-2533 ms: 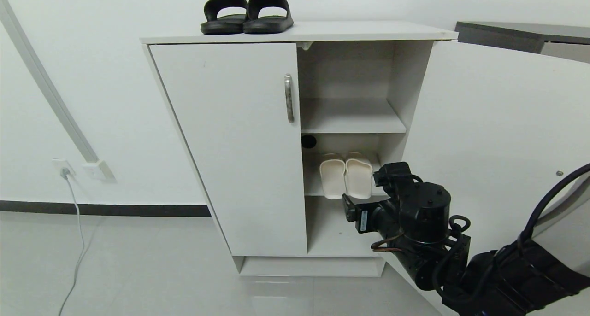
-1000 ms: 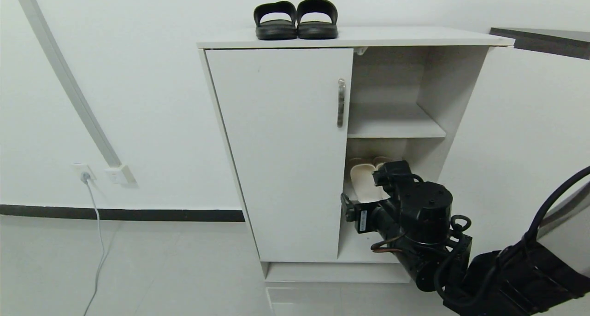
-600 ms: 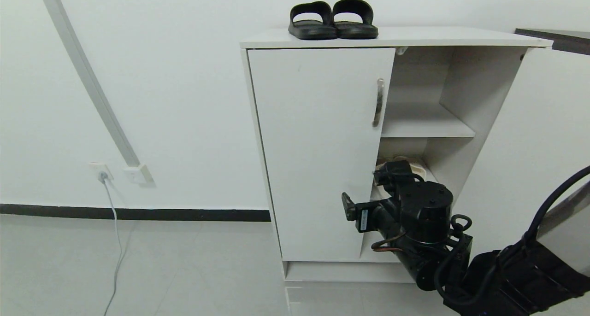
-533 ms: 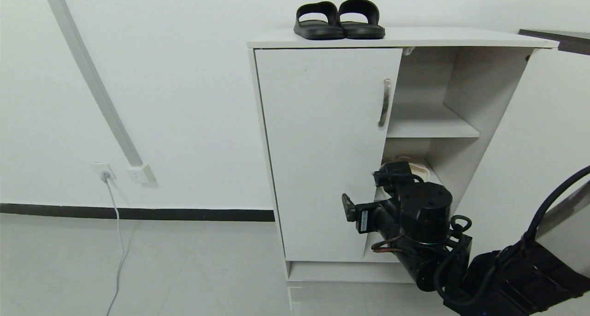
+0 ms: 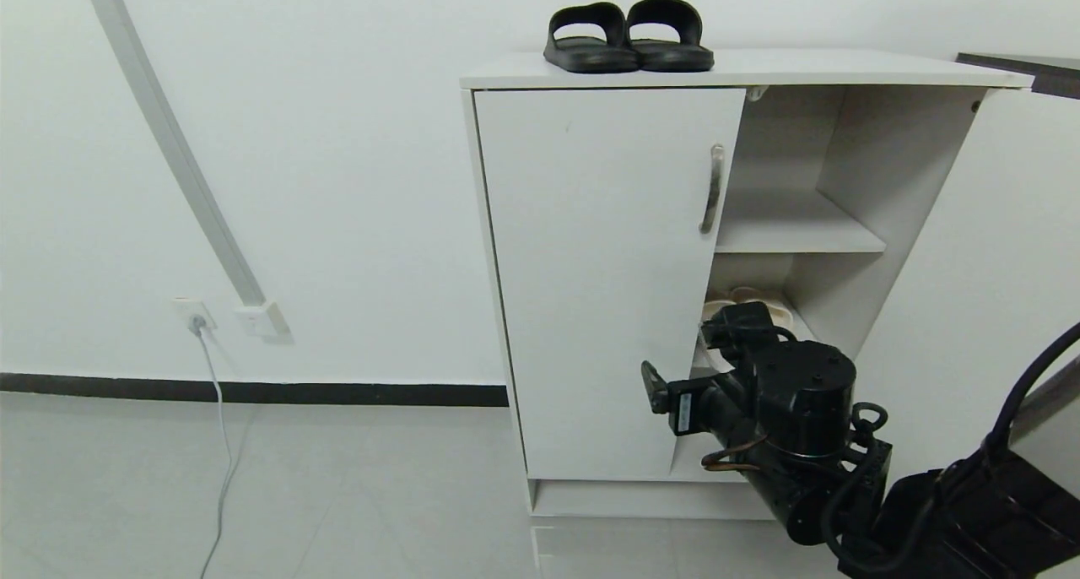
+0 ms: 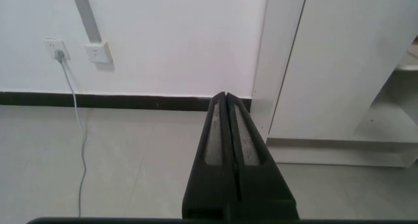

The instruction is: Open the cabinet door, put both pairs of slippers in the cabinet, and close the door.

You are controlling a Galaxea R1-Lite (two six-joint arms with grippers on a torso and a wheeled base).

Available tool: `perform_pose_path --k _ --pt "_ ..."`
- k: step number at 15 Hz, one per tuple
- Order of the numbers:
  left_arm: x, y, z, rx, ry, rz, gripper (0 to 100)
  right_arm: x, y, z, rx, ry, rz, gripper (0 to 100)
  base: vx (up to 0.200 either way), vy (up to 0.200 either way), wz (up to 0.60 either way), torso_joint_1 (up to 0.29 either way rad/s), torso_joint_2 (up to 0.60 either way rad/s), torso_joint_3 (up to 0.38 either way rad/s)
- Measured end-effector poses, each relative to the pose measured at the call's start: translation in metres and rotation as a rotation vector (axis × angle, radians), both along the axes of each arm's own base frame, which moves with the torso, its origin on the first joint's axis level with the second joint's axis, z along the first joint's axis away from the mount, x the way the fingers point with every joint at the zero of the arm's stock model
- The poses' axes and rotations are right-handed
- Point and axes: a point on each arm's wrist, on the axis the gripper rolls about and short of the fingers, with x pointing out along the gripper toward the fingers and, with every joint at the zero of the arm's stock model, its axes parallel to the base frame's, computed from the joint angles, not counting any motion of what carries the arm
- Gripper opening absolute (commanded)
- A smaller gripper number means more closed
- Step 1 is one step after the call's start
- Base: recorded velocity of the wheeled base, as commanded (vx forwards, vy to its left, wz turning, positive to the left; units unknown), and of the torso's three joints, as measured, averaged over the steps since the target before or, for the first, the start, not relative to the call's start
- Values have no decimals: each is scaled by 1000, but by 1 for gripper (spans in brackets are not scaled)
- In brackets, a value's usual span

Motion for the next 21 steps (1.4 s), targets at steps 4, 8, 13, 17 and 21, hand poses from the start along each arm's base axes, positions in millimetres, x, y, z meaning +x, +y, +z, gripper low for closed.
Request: perform_pose_path --k 4,8,13,17,21 --pt "0 0 0 -1 0 0 0 -1 -1 0 -7 1 2 100 0 0 0 0 0 0" --pt "0 0 0 -1 0 1 0 -3 -2 -2 -13 6 2 100 0 0 0 0 0 0" --pt "0 0 -1 -1 4 0 0 -3 -2 -2 -14 7 5 100 0 0 0 -1 -148 -227" --pt "0 0 0 -1 -1 0 0 -3 -2 -2 -14 6 6 100 0 0 0 43 -507 -373" --pt "0 0 0 -1 1 0 0 -3 -2 -2 -16 7 4 100 0 0 0 113 -454 -351"
